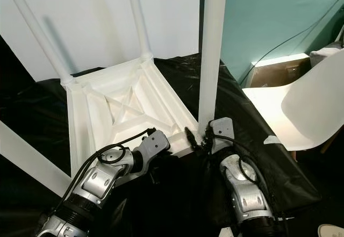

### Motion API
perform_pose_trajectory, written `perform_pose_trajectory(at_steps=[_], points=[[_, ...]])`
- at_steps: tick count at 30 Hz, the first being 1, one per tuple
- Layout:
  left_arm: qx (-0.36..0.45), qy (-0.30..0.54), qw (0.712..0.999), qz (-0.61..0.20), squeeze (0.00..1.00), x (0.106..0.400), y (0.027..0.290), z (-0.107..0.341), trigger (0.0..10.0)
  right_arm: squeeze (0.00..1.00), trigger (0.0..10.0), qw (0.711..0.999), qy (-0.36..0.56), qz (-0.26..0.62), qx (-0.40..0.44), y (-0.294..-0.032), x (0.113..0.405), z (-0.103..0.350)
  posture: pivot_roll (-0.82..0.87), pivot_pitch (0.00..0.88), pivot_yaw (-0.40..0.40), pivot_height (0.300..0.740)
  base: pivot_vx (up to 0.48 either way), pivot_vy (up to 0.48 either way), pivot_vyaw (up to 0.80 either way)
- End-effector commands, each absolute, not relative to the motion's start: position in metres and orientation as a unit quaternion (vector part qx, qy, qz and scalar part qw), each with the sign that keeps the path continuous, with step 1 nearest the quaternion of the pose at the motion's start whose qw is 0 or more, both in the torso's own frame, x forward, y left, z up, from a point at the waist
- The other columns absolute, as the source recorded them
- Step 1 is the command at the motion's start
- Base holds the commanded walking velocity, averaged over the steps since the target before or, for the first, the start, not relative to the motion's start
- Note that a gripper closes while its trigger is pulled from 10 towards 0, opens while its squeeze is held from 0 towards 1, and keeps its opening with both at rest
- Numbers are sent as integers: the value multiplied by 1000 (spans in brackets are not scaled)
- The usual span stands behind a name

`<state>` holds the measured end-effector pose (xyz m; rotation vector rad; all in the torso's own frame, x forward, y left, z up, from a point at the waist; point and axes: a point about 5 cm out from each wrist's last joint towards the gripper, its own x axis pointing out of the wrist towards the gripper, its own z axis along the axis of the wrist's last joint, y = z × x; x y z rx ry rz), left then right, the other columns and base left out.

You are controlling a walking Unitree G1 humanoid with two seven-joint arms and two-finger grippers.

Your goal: Building children table

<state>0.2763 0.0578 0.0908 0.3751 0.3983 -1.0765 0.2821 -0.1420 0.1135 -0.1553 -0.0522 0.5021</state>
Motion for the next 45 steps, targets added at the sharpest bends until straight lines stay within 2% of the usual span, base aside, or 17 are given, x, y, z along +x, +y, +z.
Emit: perform_pose_trajectory(at_steps=[1,9,10,11,12,17,21,24,25,27,33,39,40,41,42,43,45], points=[[163,278,829,-457,0,264,73,49,10000,0,10000,944,-19,314,-96,-138,286,114,20,0,47,740,0,0,0],[163,274,829,-459,0,266,70,51,10000,0,10000,914,1,382,-139,-143,291,112,21,0,49,740,0,0,0],[163,273,829,-459,0,266,70,51,10000,0,8157,906,22,396,-147,-145,292,108,20,0,48,740,0,0,0],[163,273,829,-459,0,266,70,51,10000,0,8157,906,22,396,-147,-145,292,108,20,0,48,740,0,0,0],[163,274,829,-459,0,266,71,51,10000,0,0,893,46,418,-162,-149,287,102,22,0,47,740,0,0,0],[163,274,830,-457,0,266,73,50,10000,0,0,882,74,438,-160,-154,281,95,25,0,46,740,0,0,0],[164,275,830,-457,0,265,74,49,10000,0,0,907,72,403,-94,-152,281,98,24,0,49,740,0,0,0],[164,274,831,-457,0,267,73,51,10000,0,0,967,33,244,-71,-157,275,96,31,0,42,740,0,0,0],[164,274,831,-457,0,267,73,51,10000,0,0,967,33,244,-71,-157,275,96,31,0,42,740,0,0,0],[165,273,832,-455,0,268,74,51,10000,0,0,985,15,161,-67,-165,269,95,36,0,36,740,0,0,0],[166,275,830,-456,0,266,74,50,10000,0,0,999,4,34,-38,-177,263,93,33,0,37,740,0,0,0],[167,275,828,-459,0,266,72,49,10000,0,0,998,4,46,-43,-171,262,93,31,0,41,740,0,0,0],[167,274,828,-460,0,266,72,50,10000,0,3333,996,-4,68,-50,-164,262,96,31,0,41,740,0,0,0],[167,274,828,-460,0,266,72,50,10000,0,3333,996,-4,68,-50,-164,262,96,31,0,41,740,0,0,0],[167,273,828,-460,0,266,72,50,10000,0,10000,993,-17,100,-57,-158,263,100,27,0,43,740,0,0,0],[167,273,828,-460,0,267,72,50,10000,1000,10000,988,-26,141,-52,-151,265,105,23,0,46,740,0,0,0],[167,273,828,-460,0,267,72,50,10000,1000,10000,985,-32,163,-48,-148,265,108,23,0,46,740,0,0,0]])
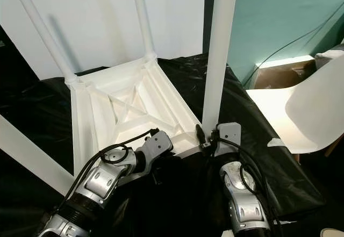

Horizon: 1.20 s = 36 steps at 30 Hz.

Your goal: Building children table

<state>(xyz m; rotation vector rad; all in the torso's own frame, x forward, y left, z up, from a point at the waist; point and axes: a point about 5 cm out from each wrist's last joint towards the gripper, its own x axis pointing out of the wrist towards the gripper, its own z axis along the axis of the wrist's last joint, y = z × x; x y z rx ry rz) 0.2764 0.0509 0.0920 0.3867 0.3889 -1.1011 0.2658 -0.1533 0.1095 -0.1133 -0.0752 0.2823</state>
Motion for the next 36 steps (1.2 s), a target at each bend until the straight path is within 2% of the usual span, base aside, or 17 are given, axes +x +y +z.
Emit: perform_pose_trajectory(at_steps=[1,3,4,9,12,14,15,16,17,22,25,26,28,30,32,33,36], points=[[168,274,828,-459,0,267,73,50,10000,1000,10000,979,-43,192,-55,-145,268,113,23,0,46,740,0,0,0],[168,274,828,-459,0,268,73,50,10000,1000,10000,975,-50,207,-60,-146,273,117,25,0,46,740,0,0,0],[168,274,828,-459,0,268,73,50,10000,0,10000,970,-61,224,-75,-148,279,123,23,0,49,740,0,0,0],[168,274,829,-459,0,268,73,50,10000,0,10000,954,-63,273,-106,-152,292,132,21,0,52,740,0,0,0],[169,273,828,-459,0,268,74,50,10000,0,10000,938,-21,326,-114,-157,297,127,20,0,55,740,0,0,0],[169,273,828,-459,0,268,74,50,10000,0,10000,938,-21,326,-114,-157,297,127,20,0,55,740,0,0,0],[169,273,828,-459,0,268,74,50,10000,0,6627,931,-6,345,-120,-157,296,123,20,0,55,740,0,0,0],[169,273,828,-459,0,268,74,50,10000,0,6627,931,-6,345,-120,-157,296,123,20,0,55,740,0,0,0],[169,274,828,-459,0,268,74,50,10000,0,0,920,10,372,-124,-158,293,120,20,0,54,740,0,0,0],[167,275,828,-459,0,267,74,50,10000,0,0,905,37,408,-117,-159,290,115,20,0,53,740,0,0,0],[167,275,828,-460,0,267,74,50,10000,0,0,906,41,406,-114,-158,290,115,19,0,53,740,0,0,0],[166,275,828,-460,0,266,73,50,10000,0,0,919,39,373,-122,-156,292,114,25,0,48,740,0,0,0],[166,275,828,-460,0,266,73,50,10000,0,0,919,39,373,-122,-156,292,114,25,0,48,740,0,0,0],[165,273,830,-457,0,268,73,50,10000,0,0,970,35,204,-126,-162,294,109,31,0,42,740,0,0,0],[165,273,830,-457,0,268,73,50,10000,0,0,970,35,204,-126,-162,294,109,31,0,42,740,0,0,0],[163,272,832,-455,0,268,74,51,10000,0,0,981,18,143,-128,-162,286,108,39,0,34,740,0,0,0],[163,272,833,-453,0,269,74,51,10000,0,0,986,3,103,-131,-161,278,107,42,0,34,740,0,0,0]])
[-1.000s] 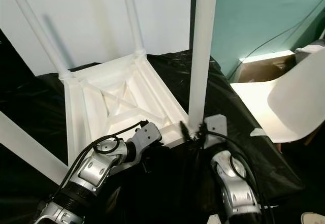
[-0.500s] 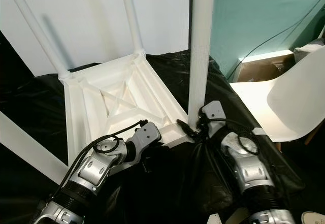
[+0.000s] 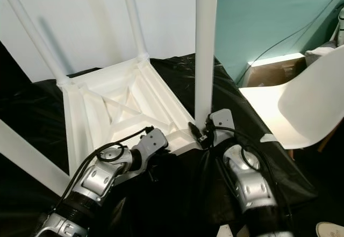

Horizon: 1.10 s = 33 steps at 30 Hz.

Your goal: Building children table

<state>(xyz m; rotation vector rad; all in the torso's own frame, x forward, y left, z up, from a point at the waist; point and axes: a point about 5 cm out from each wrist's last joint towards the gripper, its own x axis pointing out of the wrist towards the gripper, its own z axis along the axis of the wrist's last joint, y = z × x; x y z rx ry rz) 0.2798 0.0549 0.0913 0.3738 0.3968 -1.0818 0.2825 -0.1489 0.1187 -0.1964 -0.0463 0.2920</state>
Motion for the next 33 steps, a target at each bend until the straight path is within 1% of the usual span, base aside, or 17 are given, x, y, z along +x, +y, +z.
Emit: perform_pose_trajectory(at_steps=[1,4,9,10,11,14,15,18,19,20,24,28,29,30,31,32,33], points=[[163,272,834,-452,0,269,74,51,10000,0,0,988,4,76,-133,-165,276,103,43,0,28,740,0,0,0],[163,271,834,-453,0,268,73,51,10000,0,0,989,10,49,-139,-170,275,96,40,0,31,740,0,0,0],[163,268,835,-452,0,271,72,53,10000,0,0,988,20,76,-131,-163,274,90,41,0,29,740,0,0,0],[163,267,836,-451,0,272,73,53,10000,0,8706,986,23,95,-132,-158,275,90,37,0,31,740,0,0,0],[163,267,836,-451,0,272,73,53,10000,0,10000,983,27,126,-132,-153,276,89,37,0,31,740,0,0,0],[164,268,835,-453,0,271,73,52,10000,0,10000,974,24,191,-123,-146,277,94,32,0,30,740,0,0,0],[164,268,835,-453,0,271,73,52,10000,1000,10000,967,27,230,-111,-144,279,97,30,0,29,740,0,0,0],[164,268,835,-452,0,272,73,52,10000,1000,10000,943,25,318,-93,-143,284,107,29,0,28,740,0,0,0],[164,268,835,-452,0,272,73,52,10000,1000,10000,943,25,318,-93,-143,284,107,29,0,28,740,0,0,0],[164,267,835,-452,0,272,72,52,10000,0,10000,937,19,337,-92,-144,286,111,29,0,29,740,0,0,0],[163,267,835,-453,0,272,71,52,10000,0,10000,918,16,380,-113,-149,295,119,35,0,27,740,0,0,0],[163,267,835,-452,0,272,72,52,10000,0,10000,907,22,398,-132,-153,301,121,38,0,27,740,0,0,0],[163,268,835,-452,0,271,73,52,10000,0,5059,900,28,410,-144,-156,303,121,41,0,25,740,0,0,0],[163,268,835,-452,0,271,73,52,10000,0,5059,900,28,410,-144,-156,303,121,41,0,25,740,0,0,0],[163,268,836,-451,0,271,74,51,10000,0,5059,892,37,425,-151,-158,303,121,43,0,24,740,0,0,0],[163,269,836,-449,0,271,75,51,10000,0,0,874,45,451,-175,-161,301,120,44,0,23,740,0,0,0],[163,270,836,-448,0,271,76,51,10000,0,0,860,58,471,-187,-163,299,118,44,0,23,740,0,0,0]])
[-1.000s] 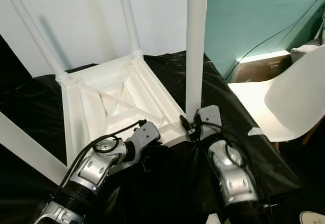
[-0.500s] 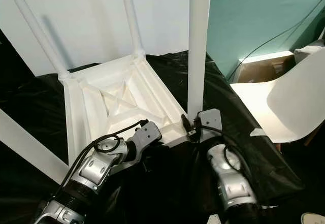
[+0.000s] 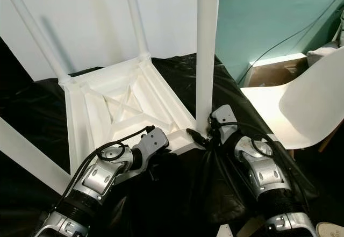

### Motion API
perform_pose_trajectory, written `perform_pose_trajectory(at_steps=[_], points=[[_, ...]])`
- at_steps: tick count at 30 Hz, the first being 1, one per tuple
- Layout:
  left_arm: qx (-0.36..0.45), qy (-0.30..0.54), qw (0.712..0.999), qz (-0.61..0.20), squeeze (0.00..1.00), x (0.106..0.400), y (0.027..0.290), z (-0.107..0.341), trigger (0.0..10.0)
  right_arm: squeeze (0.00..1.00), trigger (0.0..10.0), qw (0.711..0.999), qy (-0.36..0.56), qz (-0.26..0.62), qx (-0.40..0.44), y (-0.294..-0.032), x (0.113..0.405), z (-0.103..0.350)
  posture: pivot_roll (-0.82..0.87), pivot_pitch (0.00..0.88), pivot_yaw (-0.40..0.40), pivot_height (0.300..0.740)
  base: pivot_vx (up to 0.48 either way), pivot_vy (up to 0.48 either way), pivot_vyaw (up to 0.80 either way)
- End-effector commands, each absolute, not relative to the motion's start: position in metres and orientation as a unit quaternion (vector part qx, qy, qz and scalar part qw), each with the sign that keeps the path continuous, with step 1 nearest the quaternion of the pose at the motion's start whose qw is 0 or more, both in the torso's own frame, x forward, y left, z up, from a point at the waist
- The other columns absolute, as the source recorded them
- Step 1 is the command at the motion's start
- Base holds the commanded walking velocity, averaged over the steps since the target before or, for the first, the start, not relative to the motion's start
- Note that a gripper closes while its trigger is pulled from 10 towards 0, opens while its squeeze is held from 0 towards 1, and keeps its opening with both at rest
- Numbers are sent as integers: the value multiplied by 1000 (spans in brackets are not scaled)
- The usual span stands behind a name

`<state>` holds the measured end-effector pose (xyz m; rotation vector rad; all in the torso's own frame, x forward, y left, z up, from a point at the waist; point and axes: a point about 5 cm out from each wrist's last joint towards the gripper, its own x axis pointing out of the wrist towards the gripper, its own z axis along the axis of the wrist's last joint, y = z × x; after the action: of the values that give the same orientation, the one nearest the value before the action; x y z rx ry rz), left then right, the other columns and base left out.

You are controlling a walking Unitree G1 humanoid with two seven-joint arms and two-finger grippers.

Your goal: Building children table

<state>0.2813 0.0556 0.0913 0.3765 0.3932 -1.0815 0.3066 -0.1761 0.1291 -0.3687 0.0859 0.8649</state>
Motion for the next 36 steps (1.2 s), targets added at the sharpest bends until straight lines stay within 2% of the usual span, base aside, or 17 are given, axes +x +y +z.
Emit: perform_pose_trajectory(at_steps=[1,7,8,10,11,12,13,14,16,20,27,28,29,30,32,33,36], points=[[164,270,836,-448,0,270,77,51,10000,0,0,851,69,485,-189,-164,296,116,44,0,23,740,0,0,0],[162,270,836,-449,0,269,75,50,10000,0,0,835,89,517,-167,-161,285,109,50,0,14,740,0,0,0],[161,269,837,-449,0,269,74,50,10000,0,0,852,73,497,-146,-154,279,104,55,0,11,740,0,0,0],[161,269,837,-449,0,269,74,50,10000,0,0,852,73,497,-146,-154,279,104,55,0,11,740,0,0,0],[160,269,837,-448,0,269,73,49,10000,0,0,894,43,431,-117,-146,278,102,56,0,9,740,0,0,0],[160,269,837,-448,0,269,73,49,10000,0,0,894,43,431,-117,-146,278,102,56,0,9,740,0,0,0],[160,269,838,-448,0,268,73,49,10000,0,0,942,3,325,-83,-145,277,102,58,0,9,740,0,0,0],[160,269,838,-448,0,268,73,49,10000,0,0,942,3,325,-83,-145,277,102,58,0,9,740,0,0,0],[160,270,837,-448,0,268,74,49,10000,0,0,984,-45,157,-63,-154,271,104,53,0,20,740,0,0,0],[167,271,831,-456,0,267,74,48,10000,0,0,992,-61,86,-68,-166,273,107,44,0,26,740,0,0,0],[167,269,831,-456,0,269,73,50,10000,0,0,992,-56,98,-61,-158,272,106,44,0,30,740,0,0,0],[168,270,831,-457,0,268,73,50,10000,0,2784,990,-53,115,-62,-154,272,106,42,0,35,740,0,0,0],[168,270,831,-457,0,268,73,50,10000,0,2784,990,-53,115,-62,-154,272,106,42,0,35,740,0,0,0],[167,270,831,-457,0,268,73,50,10000,0,10000,987,-48,137,-64,-149,272,105,39,0,35,740,0,0,0],[167,270,831,-457,0,268,73,50,10000,0,10000,987,-48,137,-64,-149,272,105,39,0,35,740,0,0,0],[166,271,831,-457,0,268,74,49,10000,1000,10000,983,-39,171,-62,-143,272,104,38,0,36,740,0,0,0],[166,271,831,-457,0,267,74,49,10000,1000,10000,976,-30,208,-58,-138,274,103,37,0,36,740,0,0,0]])
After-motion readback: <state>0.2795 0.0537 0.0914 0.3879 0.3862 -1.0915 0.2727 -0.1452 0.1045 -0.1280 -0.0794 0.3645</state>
